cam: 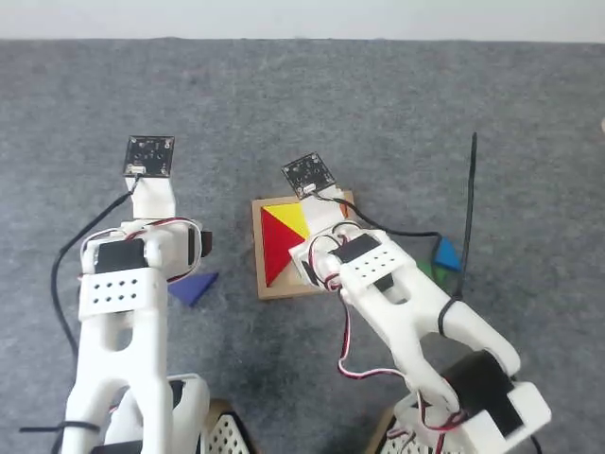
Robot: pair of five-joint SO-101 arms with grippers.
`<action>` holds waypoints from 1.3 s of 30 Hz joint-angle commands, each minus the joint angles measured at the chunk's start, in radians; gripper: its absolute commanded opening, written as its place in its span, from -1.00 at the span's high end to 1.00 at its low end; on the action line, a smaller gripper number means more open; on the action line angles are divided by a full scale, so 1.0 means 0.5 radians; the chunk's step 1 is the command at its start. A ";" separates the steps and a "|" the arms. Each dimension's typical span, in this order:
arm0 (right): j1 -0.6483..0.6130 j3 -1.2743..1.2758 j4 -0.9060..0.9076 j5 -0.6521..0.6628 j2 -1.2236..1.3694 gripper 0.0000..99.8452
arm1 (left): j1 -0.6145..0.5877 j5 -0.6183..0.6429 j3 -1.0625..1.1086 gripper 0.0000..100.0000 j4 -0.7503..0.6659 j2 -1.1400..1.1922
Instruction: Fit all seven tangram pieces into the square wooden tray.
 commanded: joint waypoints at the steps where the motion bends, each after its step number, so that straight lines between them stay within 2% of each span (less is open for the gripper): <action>1: 0.035 -0.107 -0.041 0.015 -0.032 0.88 | 0.012 0.009 -0.020 0.57 -0.040 -0.012; 13: 0.152 -0.068 0.109 -0.068 -0.499 0.88 | 0.015 0.006 -0.017 0.57 -0.034 -0.012; 19: 0.167 -0.018 0.097 -0.064 -0.247 0.88 | 0.015 0.006 -0.017 0.57 -0.031 -0.015; 28: 0.161 -0.249 0.081 -0.064 0.186 0.88 | 0.006 0.006 -0.017 0.57 -0.028 -0.021; 35: -0.002 -0.328 0.075 -0.064 0.244 0.88 | 0.006 0.006 -0.017 0.57 -0.031 -0.021; 39: 0.014 -0.350 0.115 -0.064 0.180 0.88 | 0.006 0.006 -0.017 0.57 -0.031 -0.021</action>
